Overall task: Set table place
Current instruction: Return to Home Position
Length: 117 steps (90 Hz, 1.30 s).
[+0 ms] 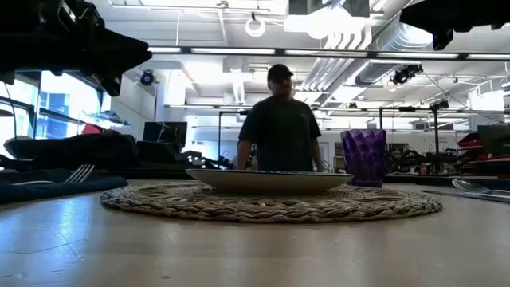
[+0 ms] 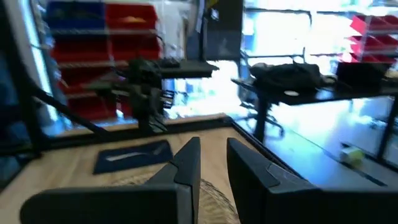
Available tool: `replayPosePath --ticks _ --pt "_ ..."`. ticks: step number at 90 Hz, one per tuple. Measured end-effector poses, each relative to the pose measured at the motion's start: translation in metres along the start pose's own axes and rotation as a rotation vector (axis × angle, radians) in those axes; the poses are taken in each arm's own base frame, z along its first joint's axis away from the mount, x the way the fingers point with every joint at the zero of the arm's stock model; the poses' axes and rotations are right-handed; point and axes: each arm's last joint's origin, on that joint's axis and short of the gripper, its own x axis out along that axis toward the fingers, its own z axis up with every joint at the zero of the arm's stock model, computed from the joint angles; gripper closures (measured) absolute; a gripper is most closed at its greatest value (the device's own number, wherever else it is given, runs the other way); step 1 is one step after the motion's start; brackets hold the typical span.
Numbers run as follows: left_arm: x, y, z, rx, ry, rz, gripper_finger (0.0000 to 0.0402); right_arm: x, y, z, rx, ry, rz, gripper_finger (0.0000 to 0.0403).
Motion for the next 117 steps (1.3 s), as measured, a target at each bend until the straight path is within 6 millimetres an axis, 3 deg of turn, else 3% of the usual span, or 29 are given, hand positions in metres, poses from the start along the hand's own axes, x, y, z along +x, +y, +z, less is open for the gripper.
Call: replayPosePath --ticks 24,42,77,99,117 --pt "-0.018 -0.006 0.004 0.039 -0.015 -0.036 0.0365 -0.007 0.000 -0.035 0.089 -0.036 0.066 0.0357" --pt "-0.032 -0.007 0.006 0.052 -0.046 -0.117 0.0376 -0.002 0.002 -0.047 0.104 -0.005 0.114 0.0357" --pt "-0.032 -0.005 0.003 0.071 0.009 -0.064 0.0401 0.009 0.004 -0.078 0.096 -0.119 0.123 0.0401" --pt "-0.031 -0.003 -0.010 0.088 0.069 -0.057 0.0401 0.008 0.009 -0.082 0.090 -0.076 0.296 0.0403" --pt "-0.030 -0.004 -0.016 0.100 0.087 -0.128 0.0401 0.009 0.007 -0.095 0.182 0.062 0.235 0.0403"
